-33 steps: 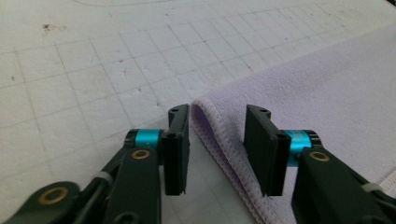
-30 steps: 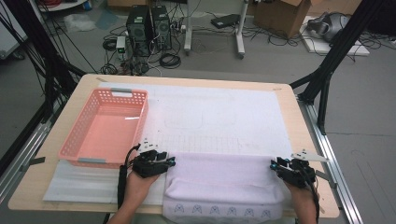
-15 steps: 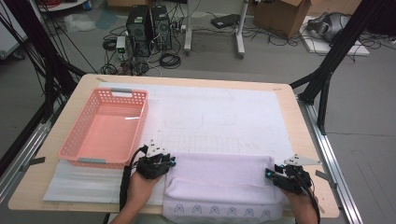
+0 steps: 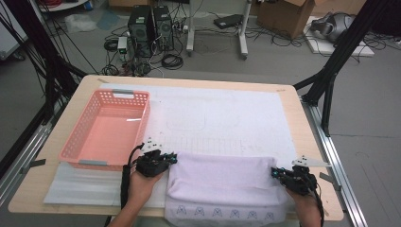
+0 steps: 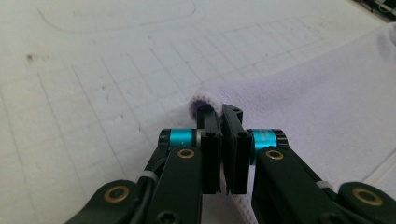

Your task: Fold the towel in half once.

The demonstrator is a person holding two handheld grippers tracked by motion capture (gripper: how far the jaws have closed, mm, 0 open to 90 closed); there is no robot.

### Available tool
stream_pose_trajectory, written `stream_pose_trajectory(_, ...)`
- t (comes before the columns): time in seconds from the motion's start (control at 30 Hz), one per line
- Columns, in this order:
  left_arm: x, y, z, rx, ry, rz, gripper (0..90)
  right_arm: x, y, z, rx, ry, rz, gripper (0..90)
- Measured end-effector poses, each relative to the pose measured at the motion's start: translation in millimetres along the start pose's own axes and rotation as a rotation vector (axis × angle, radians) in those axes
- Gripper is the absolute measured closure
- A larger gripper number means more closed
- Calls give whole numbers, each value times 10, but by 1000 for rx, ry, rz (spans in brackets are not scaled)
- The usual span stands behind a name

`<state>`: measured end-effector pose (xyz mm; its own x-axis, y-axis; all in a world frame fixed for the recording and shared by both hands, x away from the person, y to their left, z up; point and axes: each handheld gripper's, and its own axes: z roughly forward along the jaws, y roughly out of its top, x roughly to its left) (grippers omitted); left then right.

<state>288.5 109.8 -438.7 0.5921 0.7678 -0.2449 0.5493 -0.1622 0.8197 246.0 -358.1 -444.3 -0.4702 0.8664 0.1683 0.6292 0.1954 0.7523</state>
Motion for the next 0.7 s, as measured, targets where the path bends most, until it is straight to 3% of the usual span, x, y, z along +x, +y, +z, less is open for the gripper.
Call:
stream_pose_trajectory(0.2, 50, 153, -27, -38, 2, -8, 863, -41, 95, -22, -80, 19, 45, 868)
stream_pose_trajectory(0.4, 100, 440, -16, -57, 19, 3, 863, -92, 269, -3, -107, -5, 29, 867)
stream_pose_trajectory(0.53, 172, 658, 62, -40, 48, 12, 862, -195, 490, 39, -114, -26, 24, 867)
stream_pose_trajectory(0.7, 303, 841, 220, -37, 68, -14, 861, -298, 791, 101, -118, -57, -2, 867)
